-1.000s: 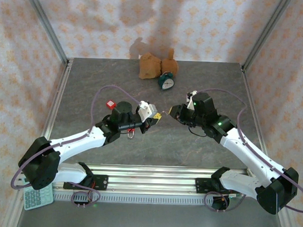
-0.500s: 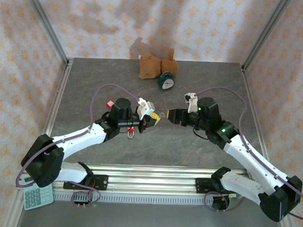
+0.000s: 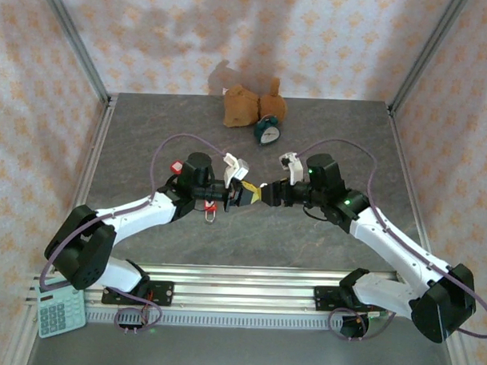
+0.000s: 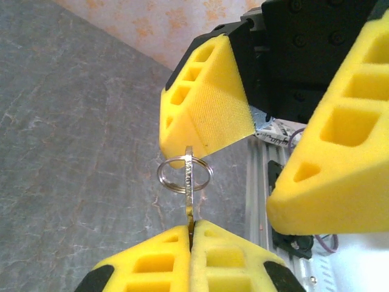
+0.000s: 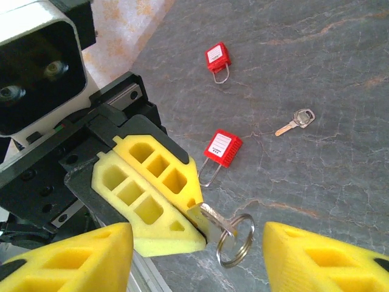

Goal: Unlock with the key

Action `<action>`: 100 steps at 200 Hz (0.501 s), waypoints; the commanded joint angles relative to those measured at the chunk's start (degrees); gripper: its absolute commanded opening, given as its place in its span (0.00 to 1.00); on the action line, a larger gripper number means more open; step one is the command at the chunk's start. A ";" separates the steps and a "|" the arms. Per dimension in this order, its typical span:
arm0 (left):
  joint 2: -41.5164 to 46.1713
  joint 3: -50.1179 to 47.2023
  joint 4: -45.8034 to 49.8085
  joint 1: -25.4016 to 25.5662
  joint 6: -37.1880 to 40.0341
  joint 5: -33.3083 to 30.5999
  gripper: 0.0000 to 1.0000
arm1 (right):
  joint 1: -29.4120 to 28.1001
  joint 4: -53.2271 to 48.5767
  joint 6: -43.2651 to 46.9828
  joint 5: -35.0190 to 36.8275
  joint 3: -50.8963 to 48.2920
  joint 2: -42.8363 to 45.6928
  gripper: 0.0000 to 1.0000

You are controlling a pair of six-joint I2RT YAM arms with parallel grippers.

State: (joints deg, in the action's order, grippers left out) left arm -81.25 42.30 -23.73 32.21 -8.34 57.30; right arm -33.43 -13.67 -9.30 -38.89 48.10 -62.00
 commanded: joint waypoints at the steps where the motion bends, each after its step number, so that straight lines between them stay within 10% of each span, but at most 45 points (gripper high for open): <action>1: -0.09 1.34 -2.95 -0.31 -1.67 3.43 0.00 | 0.08 -0.32 2.31 -0.65 1.82 -0.46 0.57; 100: 1.40 1.42 1.41 -0.30 1.15 5.02 0.00 | 0.14 1.87 1.27 -0.98 2.62 -2.90 0.35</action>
State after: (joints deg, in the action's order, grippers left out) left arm -81.25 42.30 -23.42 32.14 -8.93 60.71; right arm -33.41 -13.78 -8.01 -39.07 49.12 -64.84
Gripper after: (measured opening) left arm 0.051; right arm 0.403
